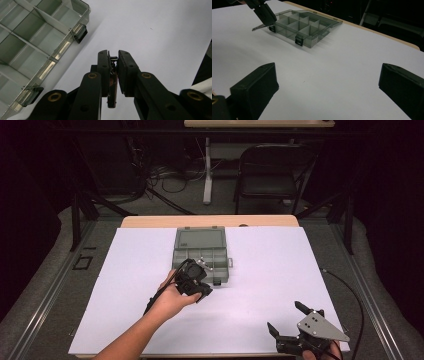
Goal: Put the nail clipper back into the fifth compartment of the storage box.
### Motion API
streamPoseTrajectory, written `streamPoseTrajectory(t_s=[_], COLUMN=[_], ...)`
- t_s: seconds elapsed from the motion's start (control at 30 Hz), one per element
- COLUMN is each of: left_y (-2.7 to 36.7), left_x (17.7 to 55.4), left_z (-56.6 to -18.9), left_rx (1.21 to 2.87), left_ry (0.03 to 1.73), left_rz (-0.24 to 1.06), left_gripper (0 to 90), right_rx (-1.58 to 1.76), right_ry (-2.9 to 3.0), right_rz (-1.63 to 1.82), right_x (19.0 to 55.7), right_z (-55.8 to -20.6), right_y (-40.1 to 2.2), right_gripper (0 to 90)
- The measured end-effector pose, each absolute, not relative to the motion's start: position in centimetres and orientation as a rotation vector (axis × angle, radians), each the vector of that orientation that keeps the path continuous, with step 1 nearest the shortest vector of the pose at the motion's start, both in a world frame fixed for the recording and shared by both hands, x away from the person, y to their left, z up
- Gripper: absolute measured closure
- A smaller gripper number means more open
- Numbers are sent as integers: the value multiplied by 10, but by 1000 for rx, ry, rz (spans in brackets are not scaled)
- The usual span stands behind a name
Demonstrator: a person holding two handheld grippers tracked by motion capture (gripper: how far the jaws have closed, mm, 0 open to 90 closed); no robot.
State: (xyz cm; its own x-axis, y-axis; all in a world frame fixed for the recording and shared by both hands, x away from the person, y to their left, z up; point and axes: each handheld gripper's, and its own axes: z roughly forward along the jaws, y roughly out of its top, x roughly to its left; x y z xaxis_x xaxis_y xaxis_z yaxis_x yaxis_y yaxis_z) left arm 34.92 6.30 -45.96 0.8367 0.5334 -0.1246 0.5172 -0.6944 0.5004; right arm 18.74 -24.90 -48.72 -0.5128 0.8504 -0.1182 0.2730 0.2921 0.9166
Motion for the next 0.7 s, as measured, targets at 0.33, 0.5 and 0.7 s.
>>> streamPoseTrajectory(t_s=[0.33, 0.5, 0.7], left_y=[74, 82, 93], left_x=[351, 354, 356], left_z=[-450, -443, -436], left_rx=[2431, 2396, 2350], left_ry=[786, 798, 824], left_rz=[60, 79, 114], left_gripper=[803, 803, 803], right_rx=[1002, 1003, 1003], right_ry=[1948, 1946, 1945], right_rz=[1204, 1205, 1206], right_x=[187, 187, 187], right_z=[-487, -487, -486], right_y=[-249, -249, -249], right_gripper=[17, 16, 17])
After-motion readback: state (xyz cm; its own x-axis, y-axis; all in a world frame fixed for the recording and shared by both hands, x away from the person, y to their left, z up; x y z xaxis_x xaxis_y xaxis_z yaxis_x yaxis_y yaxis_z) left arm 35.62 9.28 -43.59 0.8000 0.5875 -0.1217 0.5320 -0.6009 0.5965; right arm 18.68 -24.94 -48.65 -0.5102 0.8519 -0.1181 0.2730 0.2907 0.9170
